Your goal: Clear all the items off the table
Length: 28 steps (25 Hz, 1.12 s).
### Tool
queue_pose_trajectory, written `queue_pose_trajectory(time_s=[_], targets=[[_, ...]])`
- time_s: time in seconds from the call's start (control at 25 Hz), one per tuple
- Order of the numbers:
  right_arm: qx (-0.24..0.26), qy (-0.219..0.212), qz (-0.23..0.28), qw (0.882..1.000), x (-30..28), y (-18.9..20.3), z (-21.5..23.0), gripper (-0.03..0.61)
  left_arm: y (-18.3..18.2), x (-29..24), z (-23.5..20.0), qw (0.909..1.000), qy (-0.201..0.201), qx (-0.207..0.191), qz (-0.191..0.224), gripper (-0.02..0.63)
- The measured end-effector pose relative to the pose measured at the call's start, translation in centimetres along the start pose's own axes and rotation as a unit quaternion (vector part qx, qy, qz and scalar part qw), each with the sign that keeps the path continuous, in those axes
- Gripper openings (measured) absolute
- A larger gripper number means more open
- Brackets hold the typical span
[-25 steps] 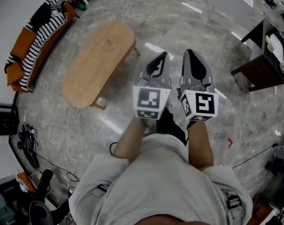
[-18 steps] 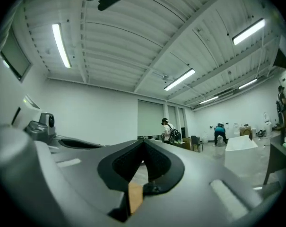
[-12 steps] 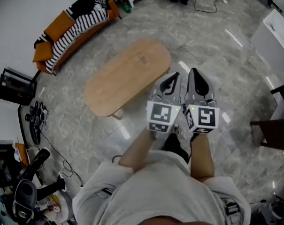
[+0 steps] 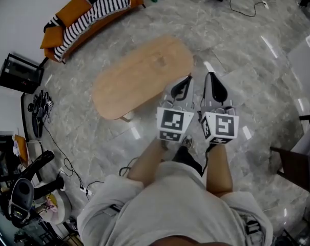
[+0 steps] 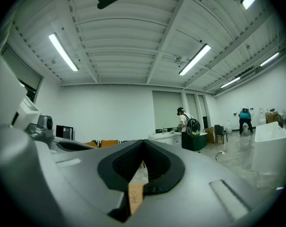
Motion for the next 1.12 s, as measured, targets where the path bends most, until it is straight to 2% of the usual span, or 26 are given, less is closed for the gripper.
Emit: queue_pose_trajectory(time_s=[0.32, 0.52, 0.84, 1.12], targets=[[-0.006, -0.016, -0.010, 1.000, -2.4, 1.2, 1.9, 0.006, 0.8, -2.5, -1.5, 0.9994, -0.029, -0.001, -0.016, 0.021], [-0.001, -0.020, -0.002, 1.000, -5.1, 0.7, 1.6, 0.006, 0.0, -3.9, -3.7, 0.9994, -0.034, -0.002, -0.008, 0.020], [0.002, 0.004, -0.012, 1.000, -11.0, 1.9, 1.9, 0.008, 0.1, -9.0, -8.6, 1.0000, -0.006, -0.004, -0.002, 0.020], [-0.026, 0.030, -0.030, 0.999, -19.4, 5.7, 2.9, 0.006, 1.7, -16.1, -14.7, 0.9993, 0.019, -0.002, -0.032, 0.021]])
Point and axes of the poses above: the fingertips, and each gripper's own axes: x backward along the fingers, z to its right, y out of its underside, the point moved 8 cm from there along x, backward along the fingers, and after that the axes turned 1 degree about z, right-handed, at the moved point
